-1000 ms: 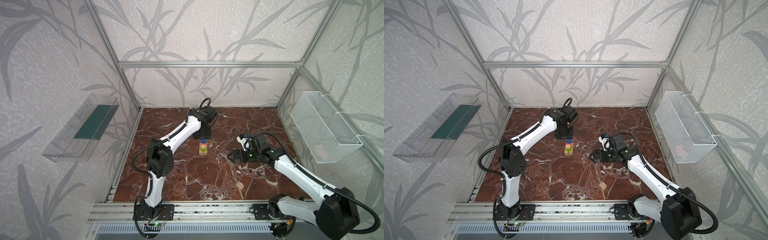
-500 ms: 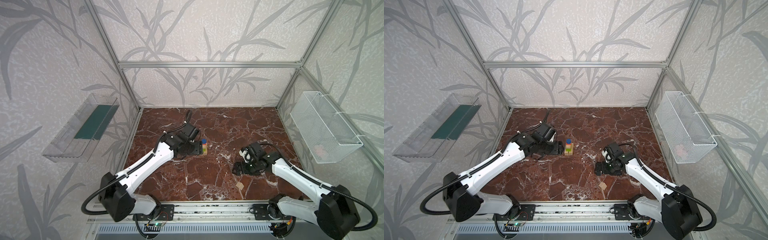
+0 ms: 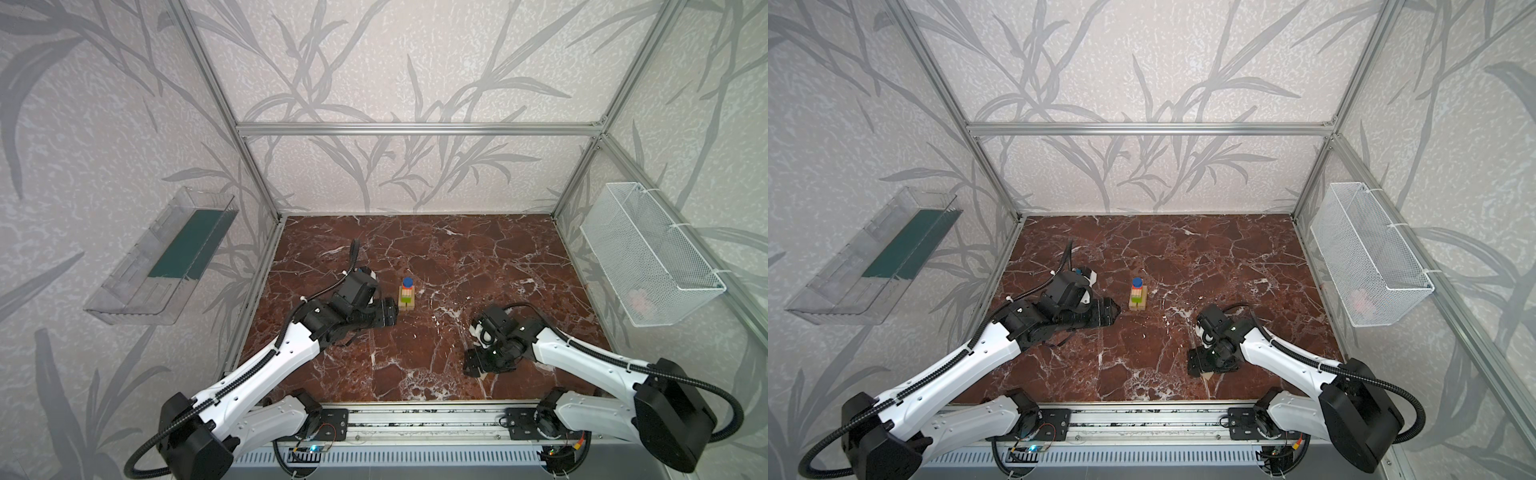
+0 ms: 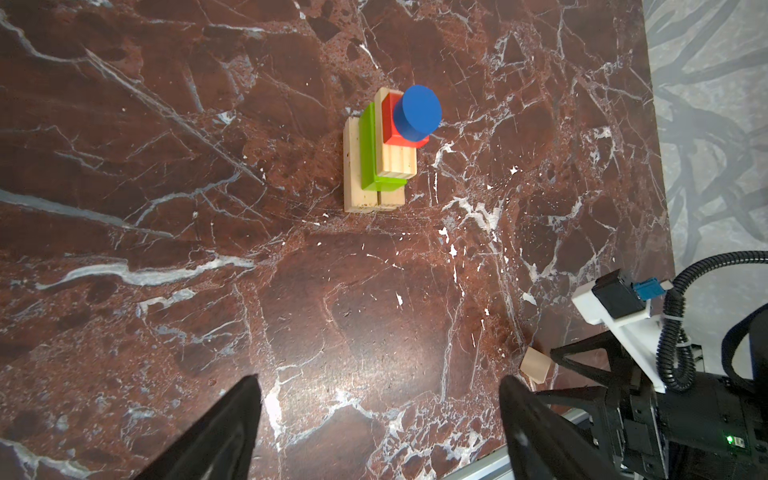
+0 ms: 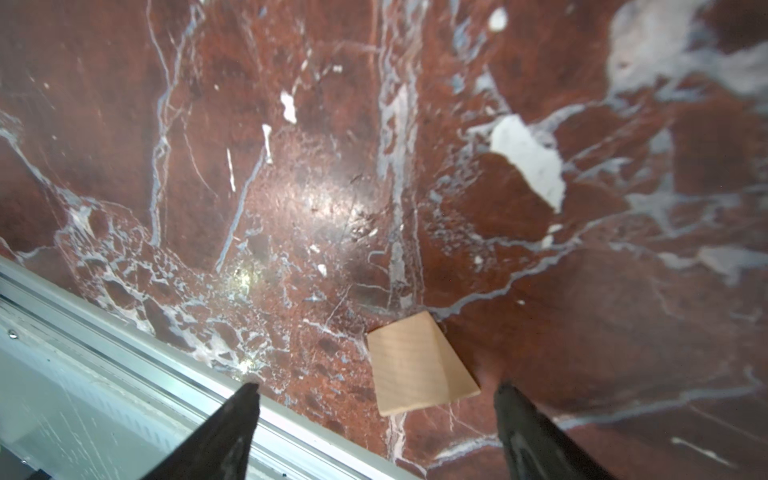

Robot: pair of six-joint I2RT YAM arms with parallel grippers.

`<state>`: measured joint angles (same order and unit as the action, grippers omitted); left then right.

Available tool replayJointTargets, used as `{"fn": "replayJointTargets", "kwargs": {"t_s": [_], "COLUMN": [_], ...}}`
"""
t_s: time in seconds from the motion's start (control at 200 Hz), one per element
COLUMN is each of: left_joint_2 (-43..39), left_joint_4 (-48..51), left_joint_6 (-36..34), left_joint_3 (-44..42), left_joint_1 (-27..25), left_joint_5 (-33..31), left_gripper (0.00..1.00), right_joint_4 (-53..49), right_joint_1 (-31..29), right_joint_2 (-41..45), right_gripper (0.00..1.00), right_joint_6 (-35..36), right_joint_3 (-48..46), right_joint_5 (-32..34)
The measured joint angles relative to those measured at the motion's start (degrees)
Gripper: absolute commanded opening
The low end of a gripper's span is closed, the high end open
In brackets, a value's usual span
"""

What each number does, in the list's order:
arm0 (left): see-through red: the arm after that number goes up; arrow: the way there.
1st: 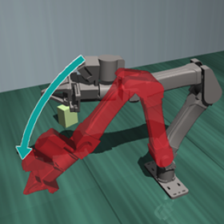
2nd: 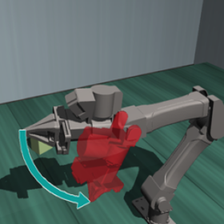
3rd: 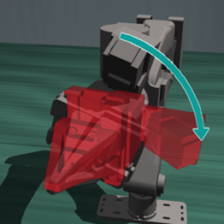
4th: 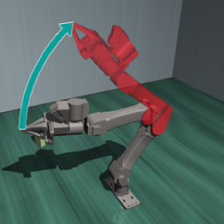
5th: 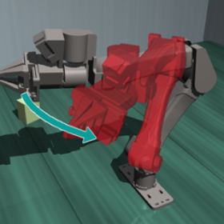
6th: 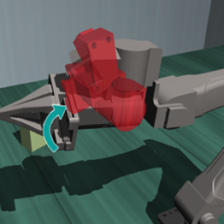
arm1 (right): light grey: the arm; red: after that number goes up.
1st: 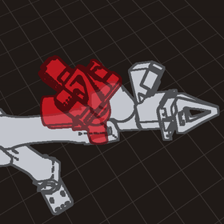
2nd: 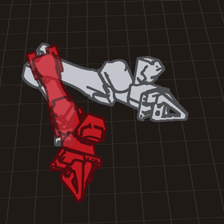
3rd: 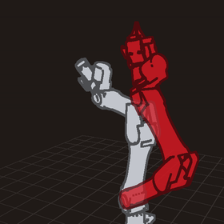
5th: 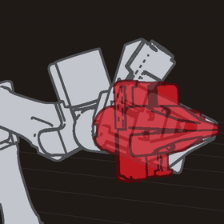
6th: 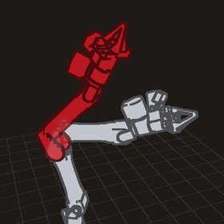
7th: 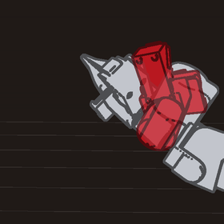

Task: Build the wood block tower
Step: 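Lower the right gripper and grasp the small plain wooden cube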

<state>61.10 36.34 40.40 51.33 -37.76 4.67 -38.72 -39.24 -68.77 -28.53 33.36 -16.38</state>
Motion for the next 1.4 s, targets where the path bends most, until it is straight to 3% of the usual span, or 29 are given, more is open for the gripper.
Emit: {"fn": "replayJointTargets", "kwargs": {"t_s": [0.28,0.595,0.795,1.4], "left_joint_2": [-0.3,-0.9,-1.3,-0.9], "left_joint_4": [-0.2,-0.2,-0.2,-0.4], "left_joint_6": [0.3,0.3,0.3,0.2], "left_joint_3": [-0.9,-1.2,-1.4,-1.9], "left_joint_1": [0.0,0.0,0.1,0.4], "left_joint_5": [0.0,-0.3,-0.4,-0.5], "left_gripper": [0.88,0.88,0.88,0.88], "right_joint_4": [-0.2,-4.0,-5.0,-2.4], "right_joint_1": [-8.0,-8.8,-10.5,-14.3], "right_joint_2": [-0.1,-1.4,-5.4,-11.0], "right_gripper": [0.77,0.80,0.77,0.56], "right_joint_6": [-3.7,-4.5,-4.2,0.9], "right_joint_3": [0.7,4.3,6.1,6.1], "right_joint_5": [2.7,9.4,12.6,14.8]}}
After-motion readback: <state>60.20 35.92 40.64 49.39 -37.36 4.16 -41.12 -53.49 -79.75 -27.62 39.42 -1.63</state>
